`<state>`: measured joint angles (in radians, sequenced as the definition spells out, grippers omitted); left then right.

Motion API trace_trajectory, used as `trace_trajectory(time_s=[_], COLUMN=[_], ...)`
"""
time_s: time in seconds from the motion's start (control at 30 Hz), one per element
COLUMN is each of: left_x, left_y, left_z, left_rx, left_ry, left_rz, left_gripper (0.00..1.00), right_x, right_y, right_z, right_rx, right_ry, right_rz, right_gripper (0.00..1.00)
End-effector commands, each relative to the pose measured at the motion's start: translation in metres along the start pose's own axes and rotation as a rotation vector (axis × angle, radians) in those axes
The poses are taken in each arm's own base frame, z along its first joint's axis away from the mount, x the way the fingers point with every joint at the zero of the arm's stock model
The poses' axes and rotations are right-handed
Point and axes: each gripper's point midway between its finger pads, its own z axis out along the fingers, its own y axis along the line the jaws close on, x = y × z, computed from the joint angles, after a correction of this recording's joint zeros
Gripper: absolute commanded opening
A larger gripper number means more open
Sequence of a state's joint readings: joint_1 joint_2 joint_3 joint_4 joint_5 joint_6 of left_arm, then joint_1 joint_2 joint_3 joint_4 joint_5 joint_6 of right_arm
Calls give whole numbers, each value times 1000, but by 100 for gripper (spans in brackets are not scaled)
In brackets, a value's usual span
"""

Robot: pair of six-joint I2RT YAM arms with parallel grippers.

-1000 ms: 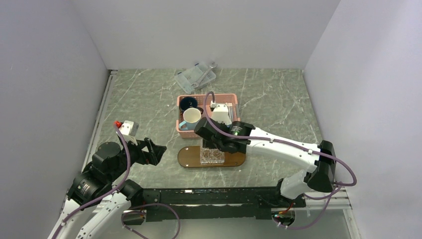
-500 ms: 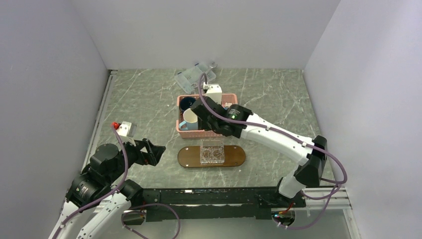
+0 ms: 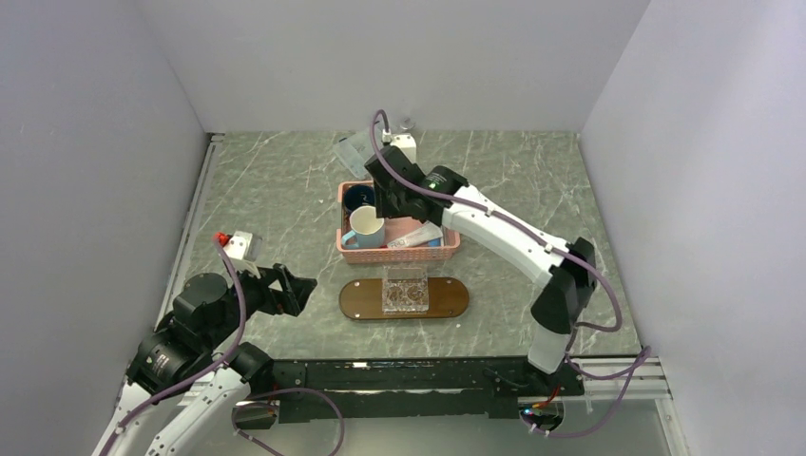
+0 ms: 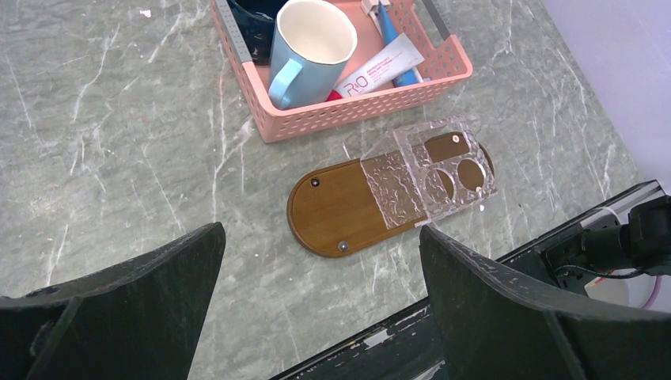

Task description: Prepare toiletry sets of a toothbrush and toothpaste on the tray

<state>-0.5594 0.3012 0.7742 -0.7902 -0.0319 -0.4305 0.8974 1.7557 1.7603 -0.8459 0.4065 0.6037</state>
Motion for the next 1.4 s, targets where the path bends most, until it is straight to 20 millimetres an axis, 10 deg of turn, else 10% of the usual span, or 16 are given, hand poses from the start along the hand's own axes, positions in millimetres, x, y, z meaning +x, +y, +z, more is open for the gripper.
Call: trace_trajectory(time_s=[0.0, 0.83, 1.37], left_x=[-8, -9, -11], left_y=[-1, -3, -3], left_z=[1, -1, -3], left_rx=[-2, 12, 14], left_ry=[-23, -34, -43], left_rz=[3, 9, 9], left_gripper=[99, 99, 99], right_x=[-20, 3, 31], right_y=[6, 13, 11], right_z=[12, 102, 124], right_rx=[-32, -15, -21], right_ry=[-9, 130, 204], right_rz=[-8, 27, 20], right_gripper=[46, 48, 46])
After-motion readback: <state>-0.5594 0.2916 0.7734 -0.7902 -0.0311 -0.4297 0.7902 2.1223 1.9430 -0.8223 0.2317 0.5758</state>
